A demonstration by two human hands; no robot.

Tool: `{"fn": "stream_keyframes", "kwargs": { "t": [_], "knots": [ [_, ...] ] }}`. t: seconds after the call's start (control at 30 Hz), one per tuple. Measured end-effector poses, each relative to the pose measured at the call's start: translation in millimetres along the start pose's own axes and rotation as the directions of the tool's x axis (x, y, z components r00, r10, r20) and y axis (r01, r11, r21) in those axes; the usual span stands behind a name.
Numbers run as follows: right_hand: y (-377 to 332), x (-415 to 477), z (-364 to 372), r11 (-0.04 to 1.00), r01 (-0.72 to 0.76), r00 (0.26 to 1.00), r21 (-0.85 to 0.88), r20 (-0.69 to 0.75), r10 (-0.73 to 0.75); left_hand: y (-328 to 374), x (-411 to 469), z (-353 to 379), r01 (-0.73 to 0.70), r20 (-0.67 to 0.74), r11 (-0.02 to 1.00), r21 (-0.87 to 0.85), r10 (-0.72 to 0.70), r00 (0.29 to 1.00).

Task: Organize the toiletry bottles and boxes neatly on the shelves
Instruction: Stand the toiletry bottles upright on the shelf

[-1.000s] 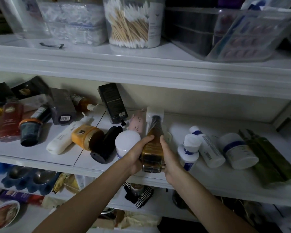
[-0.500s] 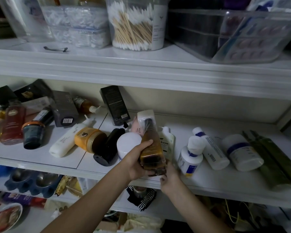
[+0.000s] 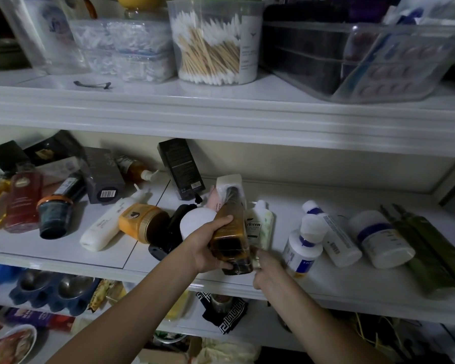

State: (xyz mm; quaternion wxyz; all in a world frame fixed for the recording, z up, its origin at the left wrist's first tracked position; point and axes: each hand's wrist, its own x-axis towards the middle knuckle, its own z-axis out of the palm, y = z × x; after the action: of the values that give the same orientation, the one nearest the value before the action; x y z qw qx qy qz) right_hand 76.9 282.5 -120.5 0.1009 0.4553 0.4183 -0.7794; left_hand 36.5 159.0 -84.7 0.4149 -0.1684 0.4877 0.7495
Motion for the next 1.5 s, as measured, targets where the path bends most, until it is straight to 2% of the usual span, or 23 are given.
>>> {"fn": "stream_keyframes", "kwargs": {
  "t": [0.27,0.37,0.47,0.5,0.53,0.57,0.63,0.67,0.77,0.93,1.07,1.17,1.37,1.5],
  "knots": [
    [3,12,3,0.991,0.015,0.999,0.133,-0.048,-0.009,5,4,-7,0.032,0.025,0.998,0.055,-0.033,0.999],
    [7,20,3,0.978,0.065,0.995,0.198,-0.091,-0.048,6,4,-10,0.032,0.025,0.998,0.058,-0.033,0.999],
    [12,36,0,0.948,0.157,0.973,0.277,-0.206,-0.101,8,4,-14,0.044,0.020,0.997,0.065,-0.046,0.999],
    [16,41,-1,0.945,0.222,0.952,0.240,-0.263,-0.157,10,4,-16,0.048,0.016,0.996,0.071,-0.050,0.999],
    [19,43,-2,0.951,0.283,0.918,0.125,-0.323,-0.231,11,3,-18,0.050,0.011,0.996,0.080,-0.051,0.999],
    [22,46,-1,0.945,0.321,0.870,-0.065,-0.374,-0.321,12,4,-19,0.046,0.007,0.995,0.090,-0.047,0.999],
    [28,41,-3,0.836,0.312,0.776,-0.452,-0.386,-0.499,10,3,-18,0.030,0.003,0.992,0.120,-0.030,1.000],
    [30,35,-3,0.767,0.310,0.751,-0.561,-0.350,-0.559,6,4,-16,0.018,-0.006,0.989,0.147,-0.017,1.000],
    [37,29,-9,0.602,0.368,0.711,-0.709,-0.202,-0.673,-13,8,-8,-0.004,-0.066,0.976,0.216,0.019,0.998],
    [45,31,-16,0.497,0.426,0.677,-0.756,-0.098,-0.730,-18,10,-5,-0.027,-0.060,0.988,0.152,0.037,0.998],
    [38,30,-13,0.536,0.444,0.753,-0.718,-0.025,-0.658,-21,9,-5,-0.037,-0.053,0.993,0.116,0.043,0.998],
    [23,25,-15,0.639,0.413,0.813,-0.649,-0.054,-0.580,-23,11,-6,-0.042,-0.071,0.995,0.091,0.049,0.996],
    [8,-8,-23,0.764,0.392,0.856,-0.512,-0.101,-0.507,-23,10,-3,-0.032,-0.080,0.996,0.080,0.038,0.996],
    [1,-46,-26,0.816,0.436,0.877,-0.380,-0.023,-0.479,-23,6,-4,-0.045,-0.090,0.997,0.060,0.050,0.995]
  ]
}}
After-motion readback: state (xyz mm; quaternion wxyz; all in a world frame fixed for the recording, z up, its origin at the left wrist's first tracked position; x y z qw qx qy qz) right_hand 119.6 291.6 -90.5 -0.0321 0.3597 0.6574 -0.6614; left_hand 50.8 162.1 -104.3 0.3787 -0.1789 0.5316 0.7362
